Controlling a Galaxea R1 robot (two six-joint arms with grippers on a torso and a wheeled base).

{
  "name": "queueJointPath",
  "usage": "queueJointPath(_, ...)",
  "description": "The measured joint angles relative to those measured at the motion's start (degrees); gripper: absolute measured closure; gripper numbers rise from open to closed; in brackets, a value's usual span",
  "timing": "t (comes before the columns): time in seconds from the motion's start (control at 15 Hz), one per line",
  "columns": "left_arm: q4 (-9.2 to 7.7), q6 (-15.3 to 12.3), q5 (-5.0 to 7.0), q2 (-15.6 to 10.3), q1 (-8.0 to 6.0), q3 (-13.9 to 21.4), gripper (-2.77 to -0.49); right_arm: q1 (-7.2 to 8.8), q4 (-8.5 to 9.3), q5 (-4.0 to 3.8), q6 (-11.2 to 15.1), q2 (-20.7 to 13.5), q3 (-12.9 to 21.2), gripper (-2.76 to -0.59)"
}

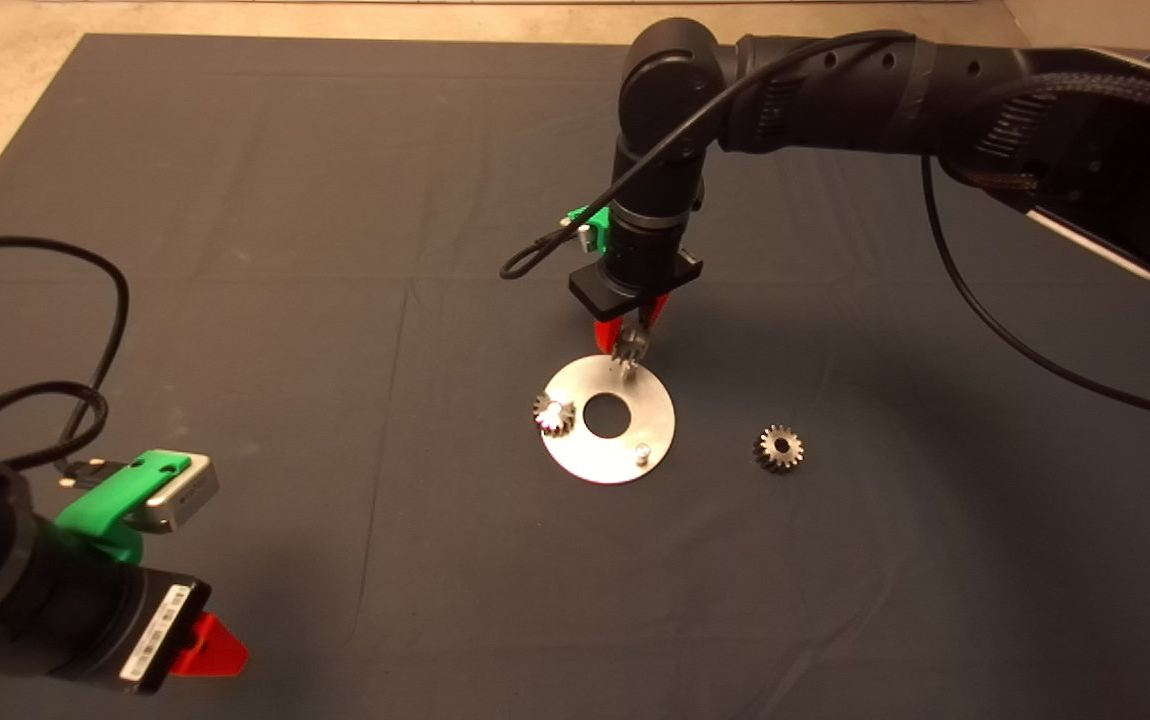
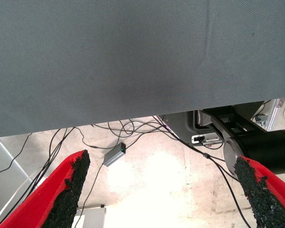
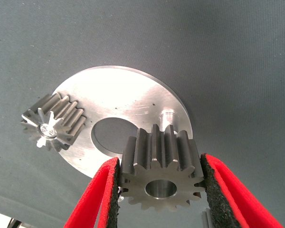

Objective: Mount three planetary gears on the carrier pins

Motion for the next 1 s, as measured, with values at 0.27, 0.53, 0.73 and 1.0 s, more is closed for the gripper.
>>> queueJointPath(0.27, -0.02, 0.05, 0.02, -0.01, 0.00, 0.00, -2.17, -0.47, -0.93, 0.02, 0.06, 0.30, 0.12, -1.08)
queueJointPath(0.53, -0.02, 0.07, 0.00, -0.54, 0.00, 0.00, -2.17, -2.05, -3.21, 0.00, 0.09, 0.28, 0.33, -1.08)
queueJointPath(0.73, -0.02, 0.22, 0.02, -1.58, 0.00, 0.00, -2.17, -2.85, -5.15, 0.01, 0.11, 0.26, 0.39, -1.08)
queueJointPath(1.0, -0.02, 0.27, 0.00, -1.79, 0.00, 0.00, -2.17, -2.85, -5.64, 0.00, 0.13, 0.24, 0.48, -1.08)
